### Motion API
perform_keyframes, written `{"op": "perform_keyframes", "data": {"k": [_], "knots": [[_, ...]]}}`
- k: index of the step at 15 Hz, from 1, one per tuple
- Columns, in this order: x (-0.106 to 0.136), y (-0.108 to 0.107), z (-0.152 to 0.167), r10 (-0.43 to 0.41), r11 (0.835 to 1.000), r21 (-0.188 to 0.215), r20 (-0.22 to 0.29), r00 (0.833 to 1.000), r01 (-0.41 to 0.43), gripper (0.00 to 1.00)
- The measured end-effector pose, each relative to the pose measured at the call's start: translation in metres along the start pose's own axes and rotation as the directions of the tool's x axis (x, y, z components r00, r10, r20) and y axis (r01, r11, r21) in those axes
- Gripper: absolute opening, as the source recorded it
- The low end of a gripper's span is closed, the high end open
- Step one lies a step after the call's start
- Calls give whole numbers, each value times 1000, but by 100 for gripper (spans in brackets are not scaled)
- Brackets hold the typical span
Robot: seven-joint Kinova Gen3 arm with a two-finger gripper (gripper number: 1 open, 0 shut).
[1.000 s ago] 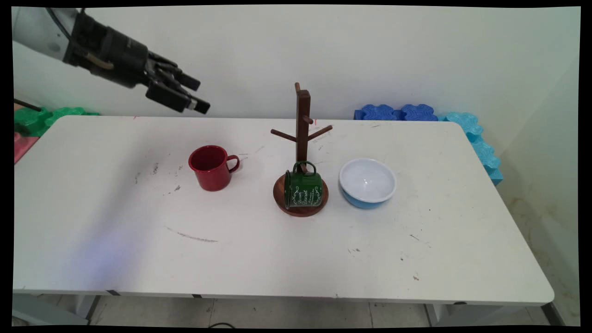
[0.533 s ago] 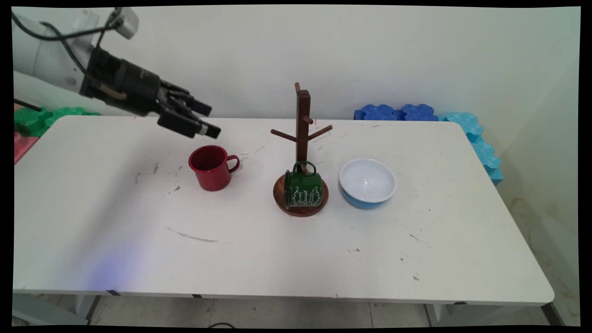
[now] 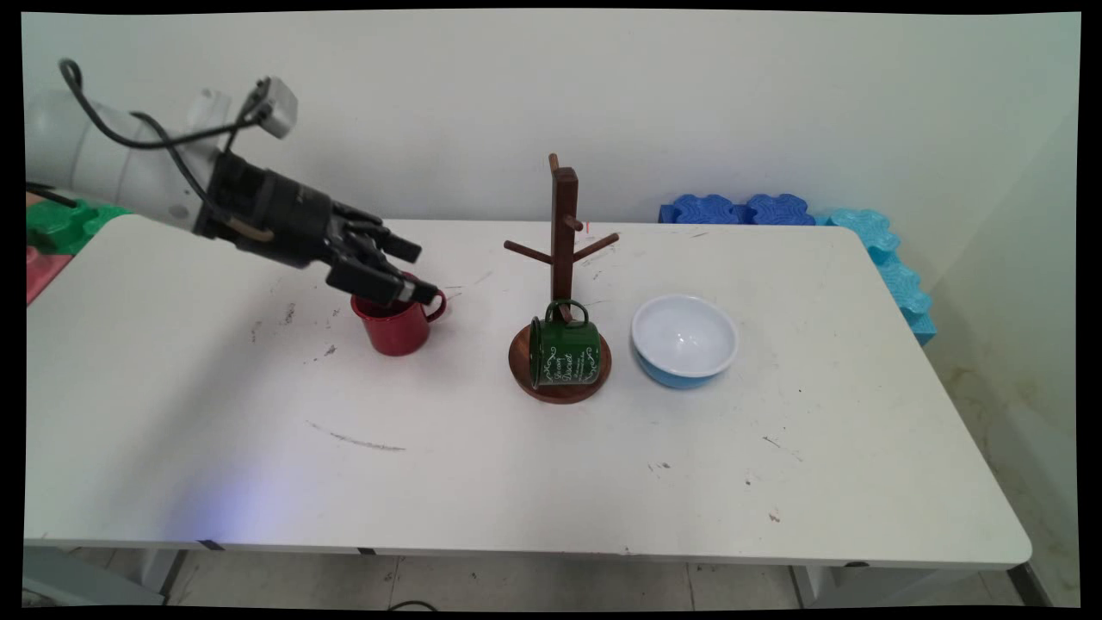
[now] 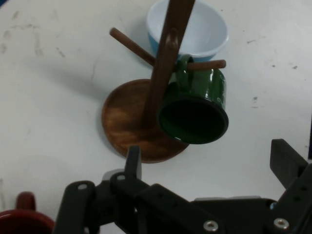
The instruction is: Pick up the green mug from the rack
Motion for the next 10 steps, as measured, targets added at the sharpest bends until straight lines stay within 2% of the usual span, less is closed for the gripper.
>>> {"op": "perform_keyframes", "data": {"k": [10], "knots": [[-19,15,59,-80,994,-78,8,997,80,100]]}}
